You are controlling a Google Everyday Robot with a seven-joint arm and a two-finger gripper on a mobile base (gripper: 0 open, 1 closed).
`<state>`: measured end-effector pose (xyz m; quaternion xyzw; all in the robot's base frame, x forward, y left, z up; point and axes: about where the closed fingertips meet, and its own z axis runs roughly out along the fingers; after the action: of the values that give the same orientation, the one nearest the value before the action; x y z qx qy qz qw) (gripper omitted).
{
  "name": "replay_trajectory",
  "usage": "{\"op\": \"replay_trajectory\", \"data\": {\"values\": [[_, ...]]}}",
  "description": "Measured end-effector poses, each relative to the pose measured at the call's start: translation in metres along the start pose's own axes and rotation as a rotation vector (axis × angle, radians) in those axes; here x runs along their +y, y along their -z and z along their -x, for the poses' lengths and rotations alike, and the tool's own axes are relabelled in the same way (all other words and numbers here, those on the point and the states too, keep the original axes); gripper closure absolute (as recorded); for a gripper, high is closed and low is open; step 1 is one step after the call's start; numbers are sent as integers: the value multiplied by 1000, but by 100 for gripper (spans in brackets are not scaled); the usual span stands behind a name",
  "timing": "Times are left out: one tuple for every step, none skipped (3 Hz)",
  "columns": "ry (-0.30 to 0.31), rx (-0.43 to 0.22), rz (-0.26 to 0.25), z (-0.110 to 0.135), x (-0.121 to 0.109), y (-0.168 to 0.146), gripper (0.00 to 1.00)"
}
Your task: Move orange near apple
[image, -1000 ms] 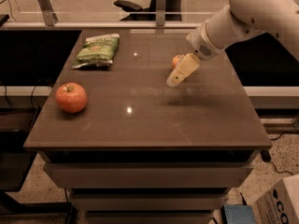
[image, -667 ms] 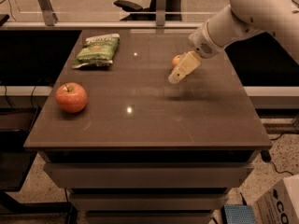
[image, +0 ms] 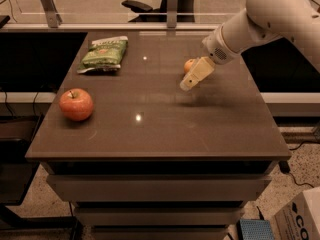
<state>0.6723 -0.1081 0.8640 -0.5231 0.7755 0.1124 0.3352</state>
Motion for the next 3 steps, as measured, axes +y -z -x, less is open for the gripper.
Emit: {"op": "replay_trajectory", "data": {"values": [[-11,-16,-8,-4,-5,-5,0],[-11,-28,-5,-6,-10,-9,17],[-15,-43,16,-9,-14,-17,39]]}}
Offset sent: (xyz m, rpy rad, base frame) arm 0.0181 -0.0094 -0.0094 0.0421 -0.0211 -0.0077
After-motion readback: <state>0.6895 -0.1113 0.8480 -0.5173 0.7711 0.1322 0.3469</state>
